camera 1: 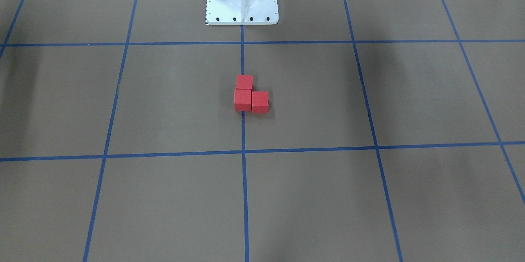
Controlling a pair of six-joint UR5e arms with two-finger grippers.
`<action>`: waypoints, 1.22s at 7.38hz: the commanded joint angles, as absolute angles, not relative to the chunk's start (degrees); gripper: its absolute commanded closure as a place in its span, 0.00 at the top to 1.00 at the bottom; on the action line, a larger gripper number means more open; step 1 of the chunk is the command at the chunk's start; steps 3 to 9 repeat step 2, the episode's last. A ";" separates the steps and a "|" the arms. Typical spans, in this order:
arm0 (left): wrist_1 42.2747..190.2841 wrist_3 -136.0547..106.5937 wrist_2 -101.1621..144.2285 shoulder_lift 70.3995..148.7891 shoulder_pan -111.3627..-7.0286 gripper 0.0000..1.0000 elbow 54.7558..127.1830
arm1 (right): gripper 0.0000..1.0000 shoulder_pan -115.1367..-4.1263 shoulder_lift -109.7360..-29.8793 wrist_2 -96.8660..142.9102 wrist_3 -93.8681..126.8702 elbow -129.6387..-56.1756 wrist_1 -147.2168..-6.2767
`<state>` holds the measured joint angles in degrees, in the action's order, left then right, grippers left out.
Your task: Form red blocks into L shape at center
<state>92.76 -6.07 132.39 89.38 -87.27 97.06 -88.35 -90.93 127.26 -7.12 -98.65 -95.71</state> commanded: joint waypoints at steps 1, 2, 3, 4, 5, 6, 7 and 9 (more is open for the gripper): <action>92.72 -6.06 132.36 89.30 -87.28 1.00 96.86 | 1.00 -88.33 -90.88 127.27 -7.12 -98.61 -95.71; 92.72 -6.06 132.36 89.30 -87.28 1.00 96.86 | 1.00 -88.42 -90.88 127.27 -7.03 -98.61 -95.71; 92.72 -6.06 132.36 89.30 -87.28 1.00 96.86 | 1.00 -88.42 -90.88 127.27 -7.03 -98.61 -95.71; 92.72 -6.06 132.36 89.30 -87.28 1.00 96.86 | 1.00 -88.42 -90.88 127.27 -7.03 -98.61 -95.71; 92.72 -6.06 132.36 89.30 -87.28 1.00 96.86 | 1.00 -88.42 -90.88 127.27 -7.03 -98.61 -95.71; 92.72 -6.06 132.36 89.30 -87.28 1.00 96.86 | 1.00 -88.42 -90.88 127.27 -7.03 -98.61 -95.71; 92.72 -6.06 132.36 89.30 -87.28 1.00 96.86 | 1.00 -88.42 -90.88 127.27 -7.03 -98.61 -95.71; 92.72 -6.06 132.36 89.30 -87.28 1.00 96.86 | 1.00 -88.42 -90.88 127.27 -7.03 -98.61 -95.71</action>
